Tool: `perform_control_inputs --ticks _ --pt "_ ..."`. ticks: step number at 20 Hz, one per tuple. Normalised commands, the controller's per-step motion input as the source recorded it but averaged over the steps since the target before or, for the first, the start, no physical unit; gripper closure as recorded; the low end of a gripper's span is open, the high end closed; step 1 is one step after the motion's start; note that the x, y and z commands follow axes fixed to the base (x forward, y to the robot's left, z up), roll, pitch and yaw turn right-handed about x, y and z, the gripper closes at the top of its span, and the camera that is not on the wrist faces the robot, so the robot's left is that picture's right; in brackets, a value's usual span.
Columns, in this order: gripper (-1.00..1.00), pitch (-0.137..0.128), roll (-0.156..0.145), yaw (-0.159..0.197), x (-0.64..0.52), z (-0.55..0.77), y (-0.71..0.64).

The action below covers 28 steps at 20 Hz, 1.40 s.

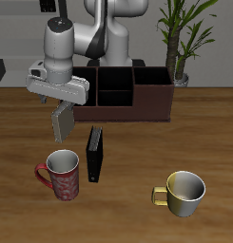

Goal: Place the yellow book into the back desk caddy's left compartment and place the black book into the back desk caddy's right compartment

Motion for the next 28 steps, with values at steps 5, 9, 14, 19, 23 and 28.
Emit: perform_control_inputs --ticks 5,9,14,19,23,28 --pt "-1.00 0.007 0.009 -0.013 0.03 -0.04 -0.09" --pt "-1.00 0.031 -0.002 -0.006 0.05 -0.21 -0.01" --pt "-1.00 0.018 -0.011 -0.006 0.04 -0.20 0.00" --pt "1.00 0.027 -0.005 -0.013 0.05 -0.20 0.00" --pt "1.00 -0.015 0.012 -0.018 -0.01 0.06 0.09" --pt "1.00 -0.011 0.019 0.002 -0.01 0.11 0.14"
